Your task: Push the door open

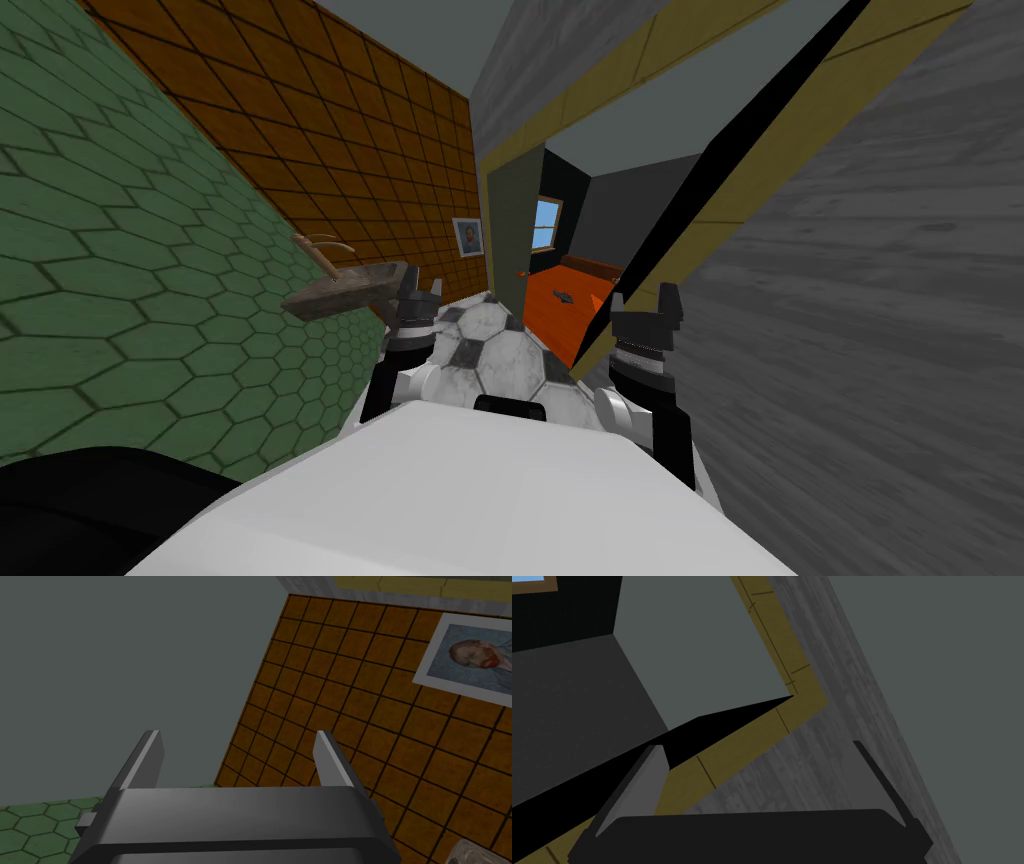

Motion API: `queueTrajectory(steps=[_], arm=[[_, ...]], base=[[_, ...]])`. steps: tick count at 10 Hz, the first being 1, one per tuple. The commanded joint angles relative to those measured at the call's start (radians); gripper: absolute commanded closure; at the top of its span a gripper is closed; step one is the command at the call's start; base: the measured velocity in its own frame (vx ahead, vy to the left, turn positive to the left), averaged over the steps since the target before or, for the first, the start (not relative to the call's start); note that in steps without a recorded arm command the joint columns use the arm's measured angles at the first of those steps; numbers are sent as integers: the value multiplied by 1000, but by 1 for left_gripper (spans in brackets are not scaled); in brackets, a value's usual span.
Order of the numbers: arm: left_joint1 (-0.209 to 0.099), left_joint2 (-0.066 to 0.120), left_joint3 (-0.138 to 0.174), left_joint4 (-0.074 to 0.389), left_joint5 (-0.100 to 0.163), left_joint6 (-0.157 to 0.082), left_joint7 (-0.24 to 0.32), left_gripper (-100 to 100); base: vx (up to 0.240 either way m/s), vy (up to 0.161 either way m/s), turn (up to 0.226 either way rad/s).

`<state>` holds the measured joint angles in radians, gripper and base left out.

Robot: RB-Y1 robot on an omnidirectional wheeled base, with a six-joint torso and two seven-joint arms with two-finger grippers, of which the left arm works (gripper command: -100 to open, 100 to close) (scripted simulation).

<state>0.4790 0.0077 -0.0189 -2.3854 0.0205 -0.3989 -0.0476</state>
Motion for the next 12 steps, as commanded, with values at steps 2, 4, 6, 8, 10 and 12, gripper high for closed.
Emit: queueTrajectory(steps=[2,4,6,8,10,12], arm=[[-16,13,-7,46,-2,-10,5,-100],[-29,23,-14,83,-4,-19,9,-100],[-42,31,-20,123,-6,-28,13,-100],[-62,42,-29,179,-9,-40,19,-100],[-79,50,-38,230,-12,-52,25,-100],[-91,55,-44,265,-14,-59,29,-100]], base=[[117,25,-60],[121,28,-51],[128,41,-56],[131,35,-73],[150,70,-80],[103,17,-39]])
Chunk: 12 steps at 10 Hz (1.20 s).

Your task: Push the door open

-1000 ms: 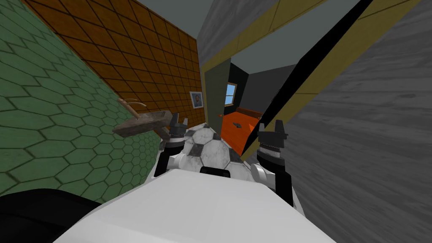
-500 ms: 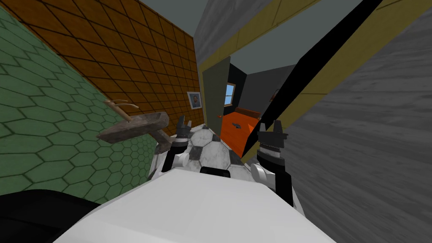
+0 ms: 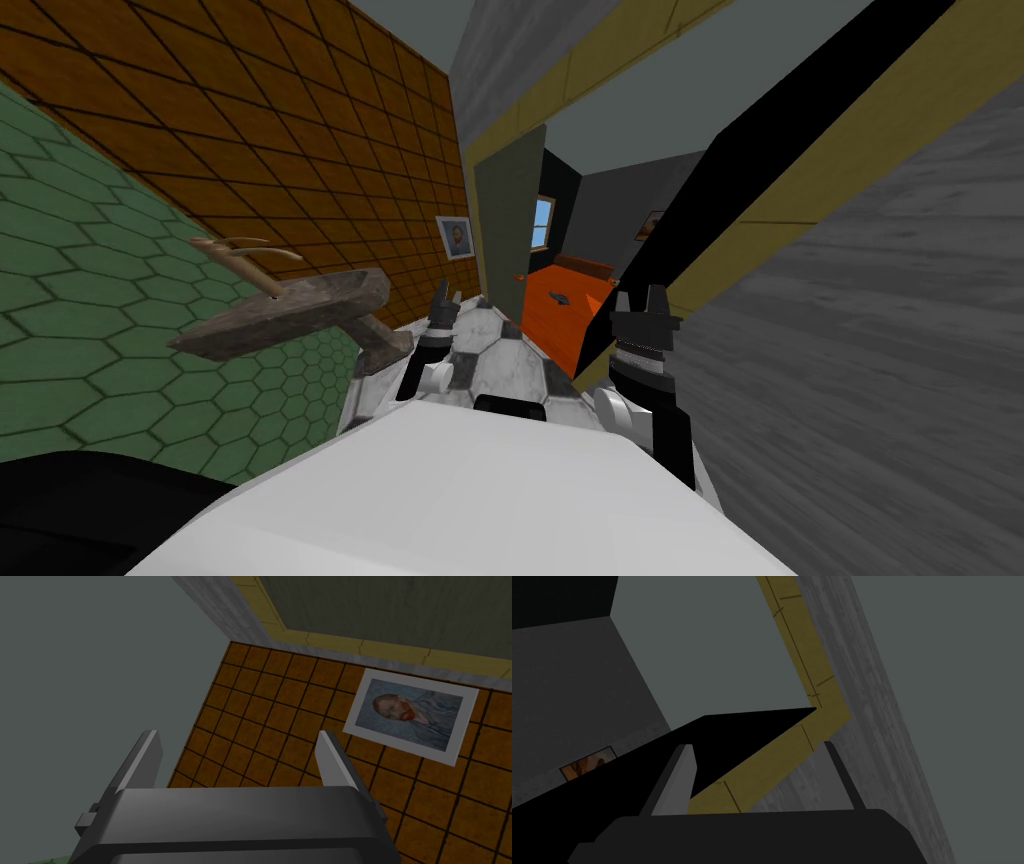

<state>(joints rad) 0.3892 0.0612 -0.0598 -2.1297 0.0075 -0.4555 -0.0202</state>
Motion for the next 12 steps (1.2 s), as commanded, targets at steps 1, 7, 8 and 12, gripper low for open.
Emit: queueTrajectory(steps=[1,7,8,12], arm=[[-15,7,-9,47,-3,-12,5,-100],[-57,20,-29,169,-9,-39,19,-100],[-64,22,-32,191,-10,-44,21,-100],[-94,29,-47,279,-15,-64,31,-100]], base=[[121,55,-96],[106,44,-58],[91,31,-66],[92,55,-60]])
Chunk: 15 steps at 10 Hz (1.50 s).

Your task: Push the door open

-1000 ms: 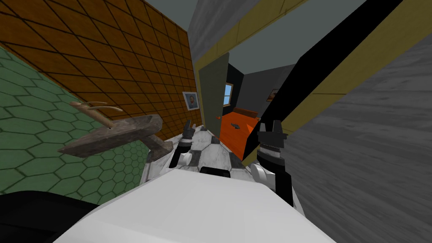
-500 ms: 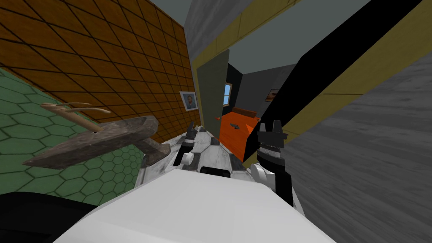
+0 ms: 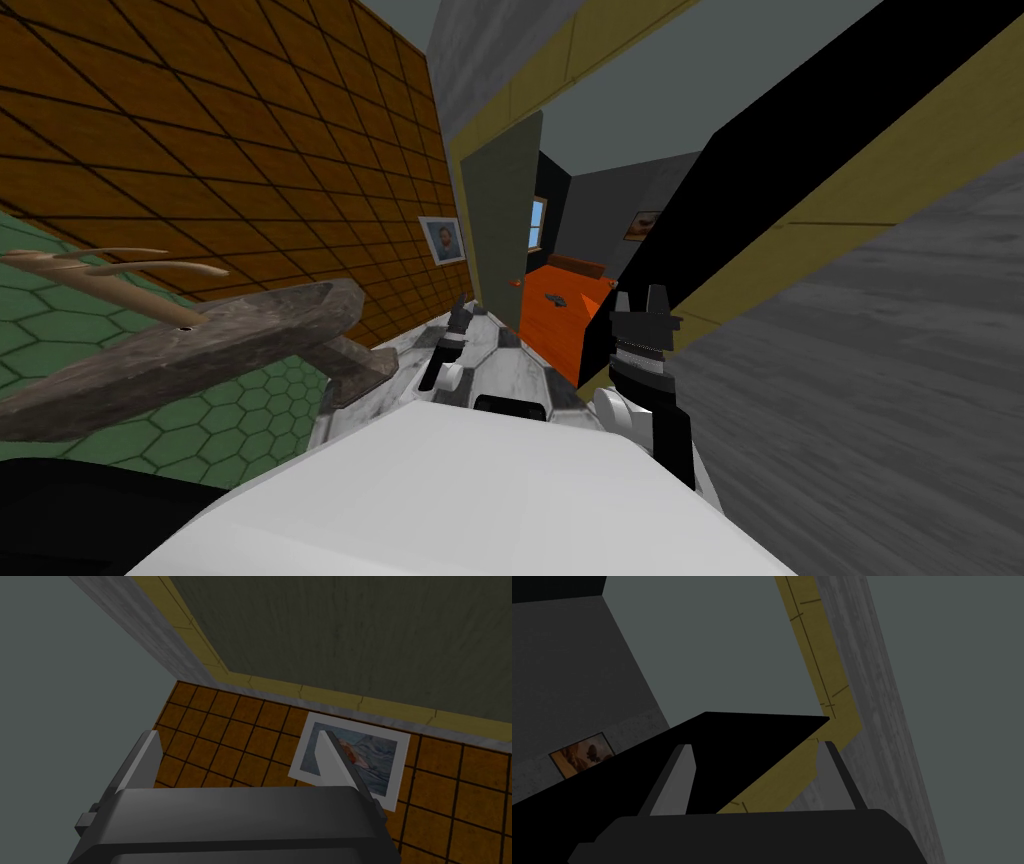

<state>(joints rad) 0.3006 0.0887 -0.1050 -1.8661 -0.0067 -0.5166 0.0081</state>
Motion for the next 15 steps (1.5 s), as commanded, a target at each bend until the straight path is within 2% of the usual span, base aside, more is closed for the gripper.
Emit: queueTrajectory(steps=[1,15], arm=[[-14,3,-6,39,-2,-8,5,-100],[-128,14,-60,372,-19,-83,41,-100]], base=[[86,31,-64],[90,53,-66]])
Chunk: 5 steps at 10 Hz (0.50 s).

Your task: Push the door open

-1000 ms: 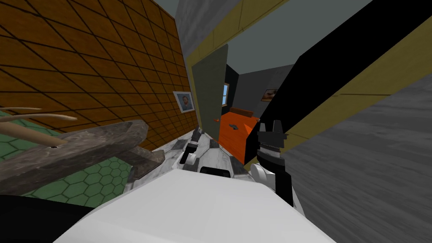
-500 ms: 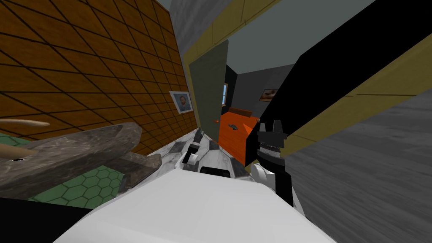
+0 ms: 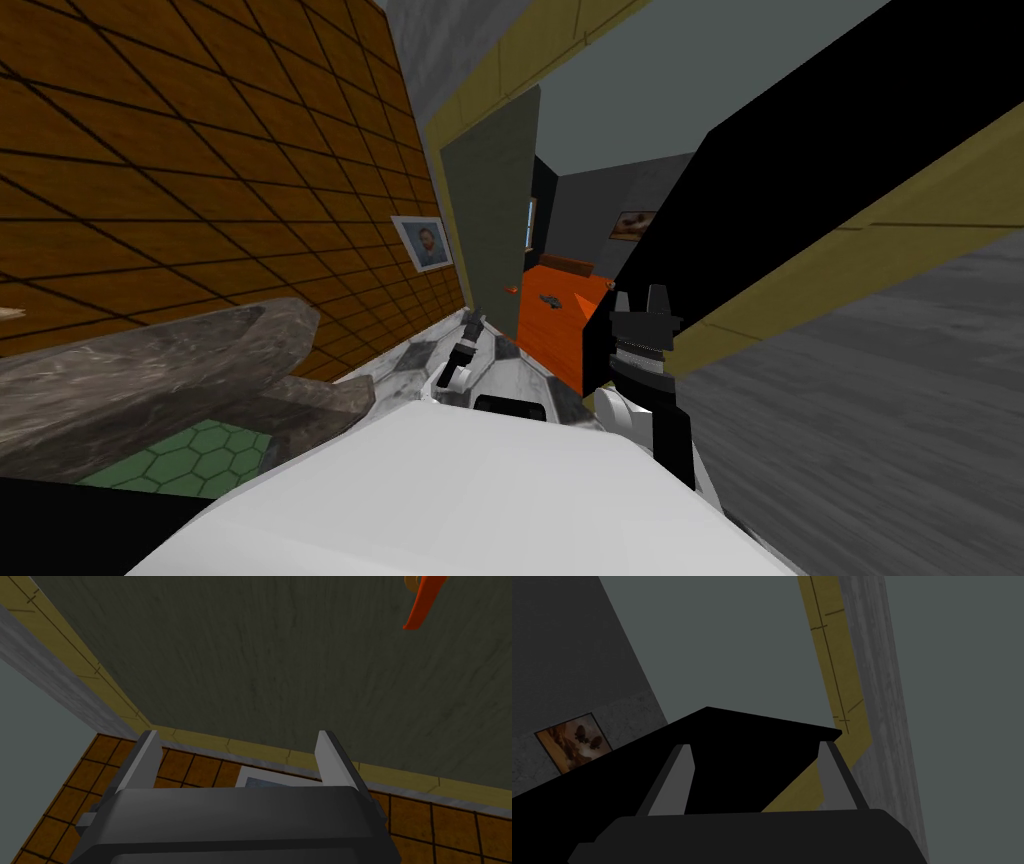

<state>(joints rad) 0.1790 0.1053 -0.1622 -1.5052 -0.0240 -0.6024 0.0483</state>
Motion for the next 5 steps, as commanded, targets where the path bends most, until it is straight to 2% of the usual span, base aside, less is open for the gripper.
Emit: queueTrajectory(steps=[1,5], arm=[[-15,-2,-7,35,-3,-2,3,-100],[-48,-2,-23,129,-8,-24,13,-100]], base=[[102,65,-60],[85,65,-65]])
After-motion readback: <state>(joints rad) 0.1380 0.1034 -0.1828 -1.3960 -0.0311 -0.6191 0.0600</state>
